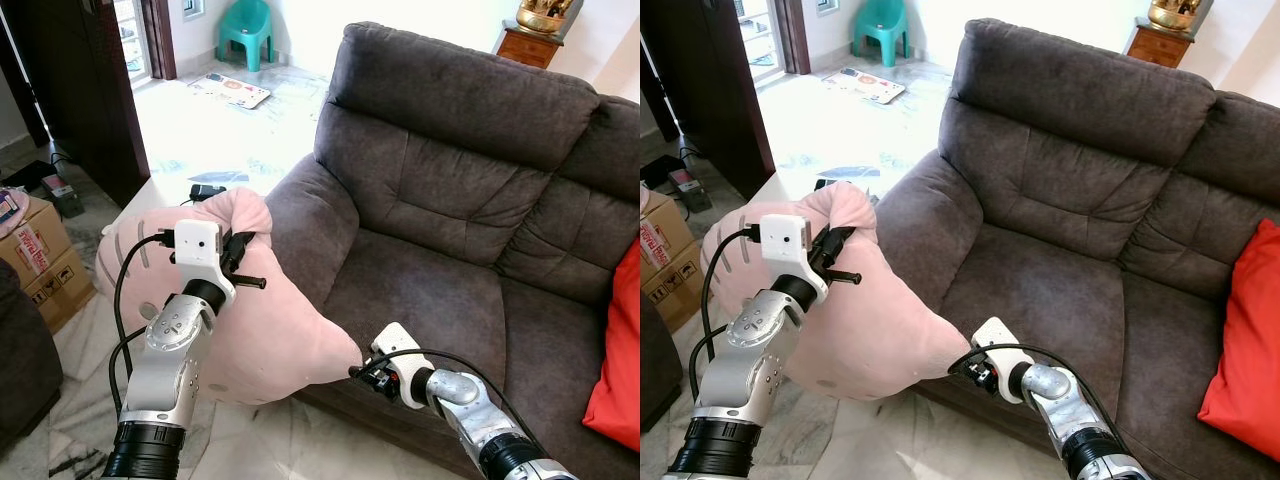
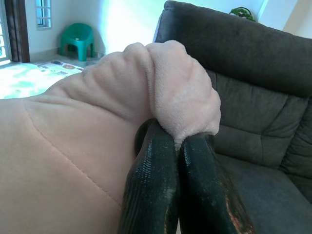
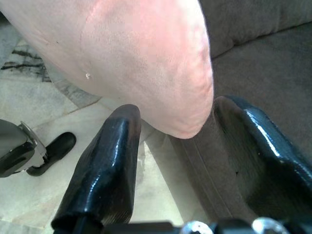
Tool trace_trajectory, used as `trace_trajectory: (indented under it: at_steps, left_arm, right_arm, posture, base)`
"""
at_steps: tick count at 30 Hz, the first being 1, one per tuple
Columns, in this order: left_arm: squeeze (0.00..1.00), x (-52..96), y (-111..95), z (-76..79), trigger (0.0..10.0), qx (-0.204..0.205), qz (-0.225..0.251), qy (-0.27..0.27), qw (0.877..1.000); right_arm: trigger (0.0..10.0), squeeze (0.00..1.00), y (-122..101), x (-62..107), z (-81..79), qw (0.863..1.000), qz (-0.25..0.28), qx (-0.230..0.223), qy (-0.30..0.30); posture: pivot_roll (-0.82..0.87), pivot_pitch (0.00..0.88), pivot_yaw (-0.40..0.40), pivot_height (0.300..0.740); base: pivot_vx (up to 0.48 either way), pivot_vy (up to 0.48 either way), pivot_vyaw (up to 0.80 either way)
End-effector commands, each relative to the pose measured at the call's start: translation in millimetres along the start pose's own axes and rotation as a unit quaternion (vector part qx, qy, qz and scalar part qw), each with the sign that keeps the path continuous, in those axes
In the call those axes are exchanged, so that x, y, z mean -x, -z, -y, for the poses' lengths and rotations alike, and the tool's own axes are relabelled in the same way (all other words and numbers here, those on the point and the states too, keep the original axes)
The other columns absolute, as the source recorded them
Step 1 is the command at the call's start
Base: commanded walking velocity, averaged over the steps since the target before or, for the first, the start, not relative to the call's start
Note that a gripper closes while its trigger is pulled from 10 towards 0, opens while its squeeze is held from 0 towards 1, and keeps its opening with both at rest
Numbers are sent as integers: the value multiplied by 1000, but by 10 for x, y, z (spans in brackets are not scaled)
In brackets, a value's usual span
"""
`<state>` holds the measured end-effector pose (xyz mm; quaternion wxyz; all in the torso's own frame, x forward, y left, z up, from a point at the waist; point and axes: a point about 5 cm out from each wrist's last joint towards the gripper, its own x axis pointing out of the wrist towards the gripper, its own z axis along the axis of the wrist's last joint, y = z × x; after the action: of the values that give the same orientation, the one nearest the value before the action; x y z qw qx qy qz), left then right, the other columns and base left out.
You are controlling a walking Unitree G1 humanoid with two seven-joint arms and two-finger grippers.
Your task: Move the pillow to the sofa from floor
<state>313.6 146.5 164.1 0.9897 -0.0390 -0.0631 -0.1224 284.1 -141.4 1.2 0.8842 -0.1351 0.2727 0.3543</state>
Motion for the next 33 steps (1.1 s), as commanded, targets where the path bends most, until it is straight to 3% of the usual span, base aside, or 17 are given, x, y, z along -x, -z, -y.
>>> trace_trajectory:
  at_steps: [1, 6, 10, 15, 19, 20, 25, 33]
  left_arm:
    - [0, -82, -385, 195, 10000, 8, 79, 52, 995]
    - [0, -63, -464, 326, 10000, 34, 77, 109, 990]
    - [0, -41, -458, 363, 10000, 32, 67, 131, 989]
    - [0, -3, -372, 377, 10000, 29, 46, 140, 989]
    - [0, 9, -340, 386, 10000, 28, 38, 143, 989]
    - [0, 8, -337, 390, 10000, 30, 36, 144, 988]
    - [0, 1, -347, 409, 10000, 32, 35, 150, 987]
    - [0, 5, -348, 387, 10000, 30, 33, 149, 988]
  right_arm:
    - [10000, 0, 98, 29, 6, 1000, -22, -1, 2]
    - [10000, 0, 71, 14, 20, 1000, -18, 5, 18]
    - [10000, 0, 18, 16, 100, 998, -13, 7, 54]
    - [10000, 0, -96, 62, 275, 992, 7, 17, 122]
    - [10000, 0, -133, 79, 315, 991, 21, 2, 130]
    - [10000, 1000, -135, 88, 340, 990, 20, -1, 141]
    - [10000, 1000, -128, 105, 367, 989, 19, 3, 149]
    - [10000, 1000, -40, 110, 281, 998, -3, 9, 64]
  posture:
    - [204, 0, -155, 740]
    - [207, 0, -157, 740]
    - [210, 0, -158, 740]
    - [208, 0, -156, 740]
    - [202, 0, -155, 740]
    - [201, 0, -155, 740]
    - [202, 0, -154, 740]
    - [206, 0, -158, 740]
  base:
    - [0, 0, 0]
    - [0, 0, 0]
    - [0, 0, 0]
    - [0, 0, 0]
    - [0, 0, 0]
    - [0, 0, 0]
    - [0, 0, 0]
    - [0, 0, 0]
